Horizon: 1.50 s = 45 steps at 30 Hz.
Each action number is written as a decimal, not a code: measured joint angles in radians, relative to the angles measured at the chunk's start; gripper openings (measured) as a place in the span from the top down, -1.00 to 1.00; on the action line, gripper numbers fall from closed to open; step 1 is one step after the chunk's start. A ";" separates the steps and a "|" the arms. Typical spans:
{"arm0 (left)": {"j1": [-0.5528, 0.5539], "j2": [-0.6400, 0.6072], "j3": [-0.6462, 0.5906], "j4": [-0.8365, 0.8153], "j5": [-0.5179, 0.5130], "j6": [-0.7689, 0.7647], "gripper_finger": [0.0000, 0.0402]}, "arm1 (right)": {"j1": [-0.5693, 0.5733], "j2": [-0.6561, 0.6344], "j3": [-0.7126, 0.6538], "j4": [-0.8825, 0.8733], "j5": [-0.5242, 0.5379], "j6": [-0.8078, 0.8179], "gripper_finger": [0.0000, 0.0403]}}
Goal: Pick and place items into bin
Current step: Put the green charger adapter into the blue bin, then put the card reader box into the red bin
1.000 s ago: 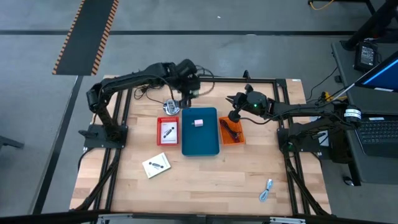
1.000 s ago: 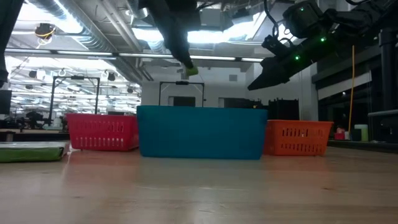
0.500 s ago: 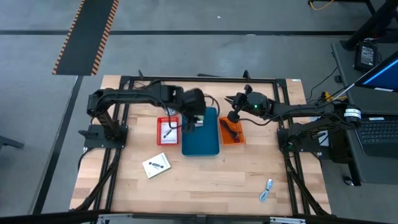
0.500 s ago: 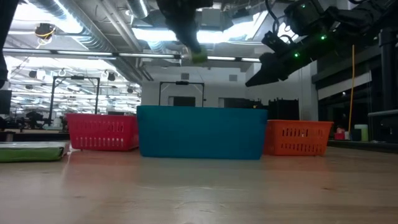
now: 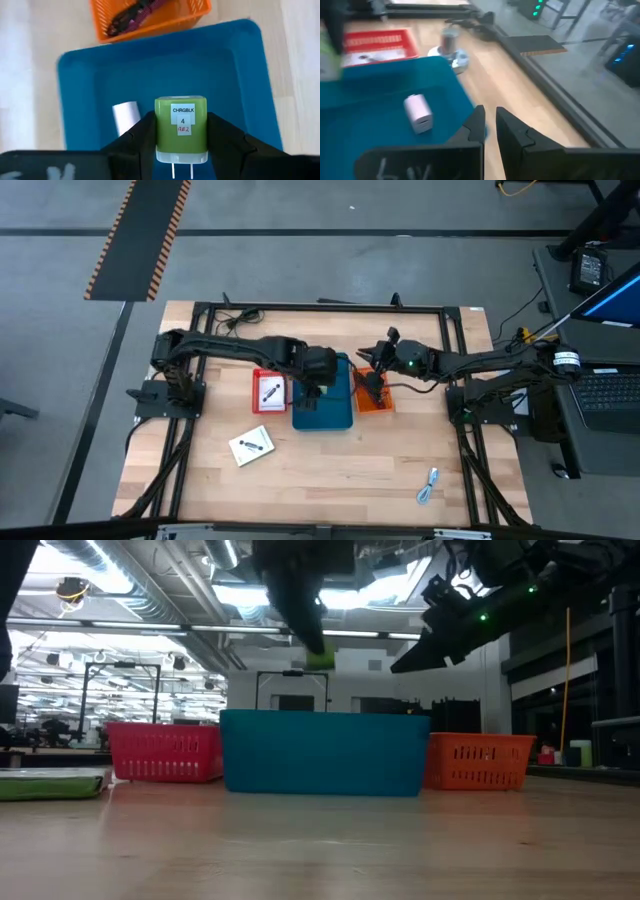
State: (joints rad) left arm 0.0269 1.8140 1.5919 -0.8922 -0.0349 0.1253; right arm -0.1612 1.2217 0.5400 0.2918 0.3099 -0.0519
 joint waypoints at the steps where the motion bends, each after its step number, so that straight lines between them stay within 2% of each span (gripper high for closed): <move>1: 0.000 0.012 -0.008 0.015 0.001 0.000 0.33 | 0.015 0.000 0.000 -0.008 0.000 0.002 0.86; 10: 0.008 0.100 -0.017 0.085 0.002 -0.021 0.33 | 0.105 0.000 0.000 -0.050 0.061 0.025 0.86; 23: 0.010 0.219 -0.017 0.089 0.033 -0.062 0.33 | 0.159 0.000 0.000 -0.101 0.063 0.051 0.86; 26: 0.009 0.219 -0.017 0.095 0.065 -0.071 0.25 | 0.159 0.000 0.000 -0.102 0.063 0.051 0.86; 34: 0.008 0.219 -0.017 0.104 0.055 -0.077 -0.02 | 0.159 0.000 0.000 -0.112 0.063 0.074 0.86; 40: 0.008 0.202 -0.017 0.059 0.055 -0.037 -0.01 | 0.159 0.000 0.000 -0.159 0.063 0.101 0.86; 45: 0.008 0.157 -0.017 -0.066 0.055 -0.070 0.07 | 0.160 0.000 0.000 -0.159 0.063 0.099 0.86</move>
State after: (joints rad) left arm 0.0345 1.9706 1.5753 -0.9581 0.0196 0.0557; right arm -0.0013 1.2217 0.5400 0.1330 0.3731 0.0475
